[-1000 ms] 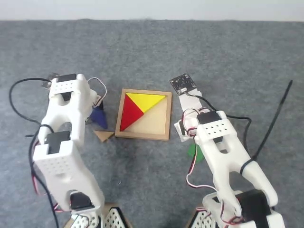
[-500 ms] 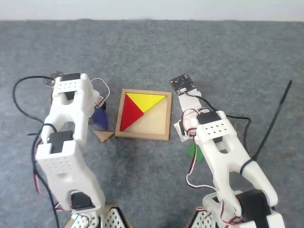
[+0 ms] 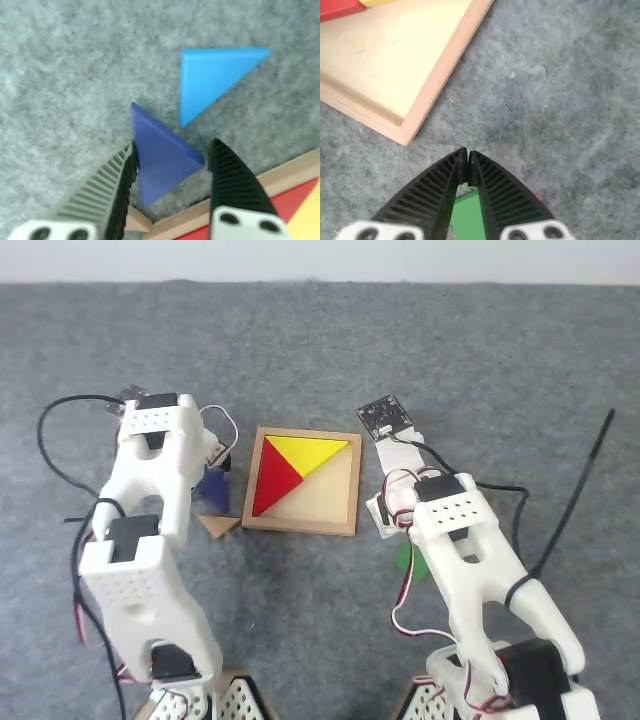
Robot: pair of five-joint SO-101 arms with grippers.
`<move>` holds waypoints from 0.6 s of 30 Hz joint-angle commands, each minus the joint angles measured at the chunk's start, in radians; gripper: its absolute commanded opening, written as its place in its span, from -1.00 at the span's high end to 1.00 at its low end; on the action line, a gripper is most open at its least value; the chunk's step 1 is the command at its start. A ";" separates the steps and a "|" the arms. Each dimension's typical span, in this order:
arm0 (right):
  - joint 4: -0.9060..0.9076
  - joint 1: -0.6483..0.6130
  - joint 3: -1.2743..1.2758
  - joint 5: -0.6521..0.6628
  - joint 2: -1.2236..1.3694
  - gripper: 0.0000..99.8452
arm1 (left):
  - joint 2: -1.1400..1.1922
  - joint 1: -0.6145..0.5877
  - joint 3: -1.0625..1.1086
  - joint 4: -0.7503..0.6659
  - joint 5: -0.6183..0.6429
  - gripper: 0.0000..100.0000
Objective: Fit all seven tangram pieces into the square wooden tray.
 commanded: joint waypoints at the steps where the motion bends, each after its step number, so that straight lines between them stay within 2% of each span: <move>1: -0.015 -0.002 -0.006 0.012 -0.051 0.98 | -0.003 0.012 -0.019 0.012 -0.012 0.55; 18: -0.015 -0.002 -0.006 0.012 -0.051 0.98 | -0.003 0.011 -0.016 0.012 -0.028 0.64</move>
